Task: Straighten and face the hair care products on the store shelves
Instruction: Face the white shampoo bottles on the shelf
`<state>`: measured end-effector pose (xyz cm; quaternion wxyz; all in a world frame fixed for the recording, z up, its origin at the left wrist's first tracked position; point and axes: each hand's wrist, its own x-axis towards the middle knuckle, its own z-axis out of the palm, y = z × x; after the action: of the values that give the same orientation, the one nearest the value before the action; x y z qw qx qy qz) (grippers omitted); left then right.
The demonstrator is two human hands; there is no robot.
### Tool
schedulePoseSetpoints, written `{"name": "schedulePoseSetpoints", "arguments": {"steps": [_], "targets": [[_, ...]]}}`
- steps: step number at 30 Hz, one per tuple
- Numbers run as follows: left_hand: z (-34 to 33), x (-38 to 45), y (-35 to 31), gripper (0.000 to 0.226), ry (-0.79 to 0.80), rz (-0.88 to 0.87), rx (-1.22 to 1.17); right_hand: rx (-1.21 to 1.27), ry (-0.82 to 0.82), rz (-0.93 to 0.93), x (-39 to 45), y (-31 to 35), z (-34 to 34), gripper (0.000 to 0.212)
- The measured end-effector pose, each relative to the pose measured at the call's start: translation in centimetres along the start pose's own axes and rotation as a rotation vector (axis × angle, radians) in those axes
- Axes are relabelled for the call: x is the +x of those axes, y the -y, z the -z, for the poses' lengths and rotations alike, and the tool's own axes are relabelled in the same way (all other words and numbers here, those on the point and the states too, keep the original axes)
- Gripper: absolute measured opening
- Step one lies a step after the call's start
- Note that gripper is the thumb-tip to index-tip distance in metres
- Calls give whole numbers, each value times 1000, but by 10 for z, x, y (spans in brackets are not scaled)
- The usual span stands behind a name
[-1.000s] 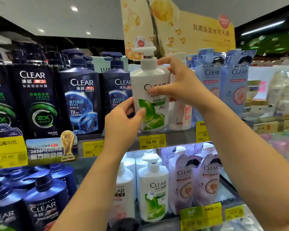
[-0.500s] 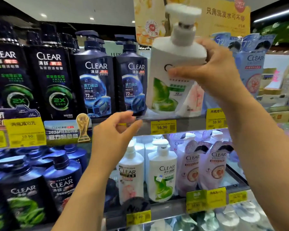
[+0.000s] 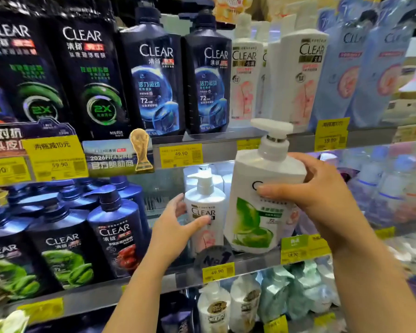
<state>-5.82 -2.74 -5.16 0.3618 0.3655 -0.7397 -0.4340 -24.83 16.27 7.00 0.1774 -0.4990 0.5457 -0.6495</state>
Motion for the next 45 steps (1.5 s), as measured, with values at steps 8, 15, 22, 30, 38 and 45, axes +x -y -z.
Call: {"name": "schedulePoseSetpoints", "arguments": {"steps": [8, 15, 22, 30, 38, 45], "targets": [[-14, 20, 11, 55, 102, -41, -187, 41, -106, -127, -9, -24, 6, 64], [-21, 18, 14, 65, 41, -55, -131, 85, -110, -163, -11, -32, 4, 60], [-22, -7, 14, 70, -202, -136, -176, 51, -66, -193, -8, -37, -14, 59], [6, -34, -13, 73, -405, -244, -326, 8, 61, -198, 4, -45, -30, 56], [38, -45, -26, 65, -461, -243, -347, -60, 169, -147, 19, -54, -61, 60], [53, -50, -30, 61, -501, -242, -249, -234, 264, -131, 31, -65, -72, 65]]}}
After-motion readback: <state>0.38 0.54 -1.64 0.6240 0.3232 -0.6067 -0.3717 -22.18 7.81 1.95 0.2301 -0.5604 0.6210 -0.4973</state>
